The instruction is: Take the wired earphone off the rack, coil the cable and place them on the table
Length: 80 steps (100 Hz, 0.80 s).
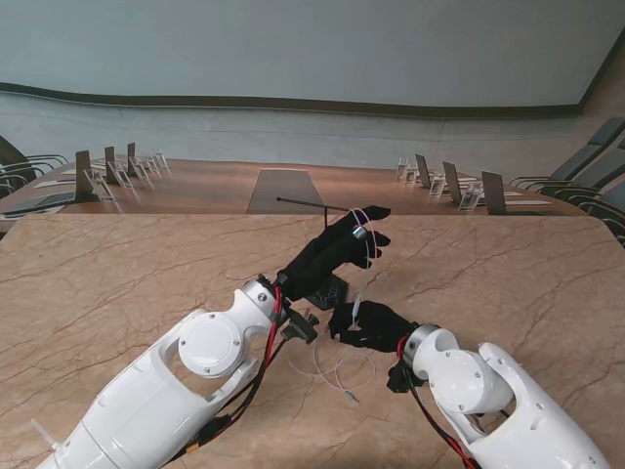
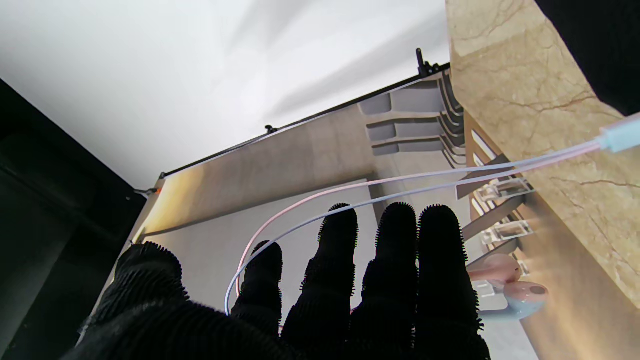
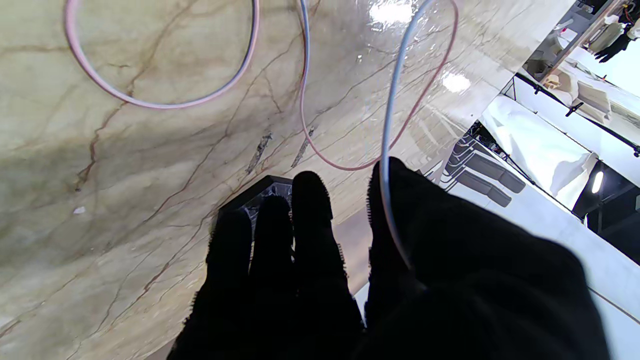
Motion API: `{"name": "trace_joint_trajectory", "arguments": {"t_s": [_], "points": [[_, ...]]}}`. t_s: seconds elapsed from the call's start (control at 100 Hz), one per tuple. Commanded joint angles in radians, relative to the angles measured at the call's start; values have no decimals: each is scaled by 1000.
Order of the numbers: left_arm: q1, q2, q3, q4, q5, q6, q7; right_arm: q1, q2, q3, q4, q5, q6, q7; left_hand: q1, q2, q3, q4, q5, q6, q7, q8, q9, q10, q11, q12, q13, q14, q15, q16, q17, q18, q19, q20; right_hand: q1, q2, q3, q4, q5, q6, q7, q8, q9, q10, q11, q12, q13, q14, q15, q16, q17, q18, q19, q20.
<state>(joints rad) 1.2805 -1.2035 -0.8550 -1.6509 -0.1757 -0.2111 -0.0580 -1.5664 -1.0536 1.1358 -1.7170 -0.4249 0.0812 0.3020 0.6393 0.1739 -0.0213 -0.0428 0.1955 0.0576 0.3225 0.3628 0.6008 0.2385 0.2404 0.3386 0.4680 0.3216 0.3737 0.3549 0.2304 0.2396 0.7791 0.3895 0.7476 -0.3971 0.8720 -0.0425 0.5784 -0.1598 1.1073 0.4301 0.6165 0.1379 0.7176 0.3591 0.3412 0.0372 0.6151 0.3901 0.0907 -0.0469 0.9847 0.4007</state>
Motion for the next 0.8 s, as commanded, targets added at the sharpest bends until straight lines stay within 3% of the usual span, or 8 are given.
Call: {"name": "trace_joint_trajectory", "arguments": {"t_s": [0.0, 0.16, 0.41, 0.79], "points": [[8, -8, 6, -9, -9, 9, -2, 5, -9, -6, 8, 0, 0, -8, 24, 23, -18, -8, -3, -42, 19, -3, 10, -29, 15, 0, -11, 9, 5, 6, -3, -15, 4, 2, 65, -4, 112, 1, 110, -52, 92, 89, 44, 44, 30, 11, 39, 17, 39, 21, 20, 10, 56, -23], [16, -10, 15, -15, -17, 12, 1, 18, -10, -15, 27, -11, 4, -17, 24, 26, -18, -7, -11, -46, 17, -2, -7, -30, 12, 0, -1, 5, 13, 9, 8, -8, 14, 7, 69, -18, 184, 6, 185, -35, 85, 196, 109, 93, 82, 23, 88, 49, 86, 43, 50, 42, 108, -29], [36, -8, 22, -34, -21, 14, 4, 36, -8, -33, 39, -29, 17, -9, 29, 26, -18, -8, -7, -45, 19, 1, -3, -24, 21, 4, 18, 8, 27, 20, 17, 0, 26, 12, 92, -92, 292, 0, 264, -28, 110, 340, 169, 128, 138, 27, 137, 69, 120, 58, 80, 72, 147, -25], [73, 4, 23, -73, -12, 9, -10, 89, -12, -73, 87, -32, 48, -12, 31, 29, -19, -8, -11, -46, 20, 5, -7, -15, 28, 9, 48, 27, 51, 42, 37, 24, 46, 20, 92, -108, 318, 11, 282, -19, 107, 369, 183, 142, 145, 24, 148, 83, 131, 63, 87, 86, 159, -20]]}}
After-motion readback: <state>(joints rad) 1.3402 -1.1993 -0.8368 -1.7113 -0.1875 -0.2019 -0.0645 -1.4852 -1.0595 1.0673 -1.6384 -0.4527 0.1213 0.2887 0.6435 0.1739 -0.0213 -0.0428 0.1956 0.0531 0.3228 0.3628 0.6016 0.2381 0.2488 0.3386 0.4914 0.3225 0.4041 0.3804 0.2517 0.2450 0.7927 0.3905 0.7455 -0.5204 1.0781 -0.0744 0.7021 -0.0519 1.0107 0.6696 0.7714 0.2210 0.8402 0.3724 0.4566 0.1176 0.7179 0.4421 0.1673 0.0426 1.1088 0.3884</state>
